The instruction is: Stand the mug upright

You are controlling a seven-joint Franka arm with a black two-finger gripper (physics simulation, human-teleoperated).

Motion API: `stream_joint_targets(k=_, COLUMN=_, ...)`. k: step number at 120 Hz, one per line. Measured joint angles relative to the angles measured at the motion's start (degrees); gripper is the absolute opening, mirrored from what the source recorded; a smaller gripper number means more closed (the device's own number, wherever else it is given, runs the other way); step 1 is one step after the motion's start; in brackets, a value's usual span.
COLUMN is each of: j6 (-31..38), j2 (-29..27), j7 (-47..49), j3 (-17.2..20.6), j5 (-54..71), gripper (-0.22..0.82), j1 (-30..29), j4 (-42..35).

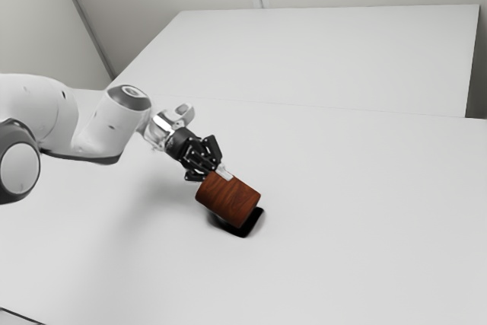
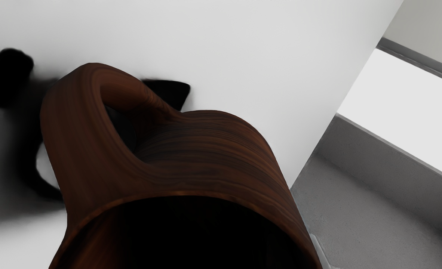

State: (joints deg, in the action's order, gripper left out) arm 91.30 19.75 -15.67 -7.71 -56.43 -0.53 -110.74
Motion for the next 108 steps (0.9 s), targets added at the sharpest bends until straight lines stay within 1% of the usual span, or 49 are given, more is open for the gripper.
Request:
stream_joint_targets(k=16, j6=5.37, j2=-4.47, j7=0.62, j3=0.05, j5=11.61, gripper=-0.17, j1=4.87, j4=3.17)
stream_joint_targets(k=39, j6=13.54, j2=-9.04, j7=1.91, j3=0.24, j5=30.11, gripper=-0.18, j1=9.82, j4=3.19)
stream_joint_targets(k=63, j6=17.3, j2=-11.82, j7=6.64, j3=4.01, j5=47.35, gripper=-0.18, j1=10.86, j4=1.61)
stream_joint_targets(k=82, j6=20.25, j2=-12.06, j7=11.15, j3=4.63, j5=53.7, gripper=-0.18, j1=11.04, j4=-0.1)
stream_joint_targets(k=108, j6=23.61, j2=-11.37, j7=16.31, j3=5.34, j5=55.61, gripper=-0.18, j1=10.98, j4=-1.12)
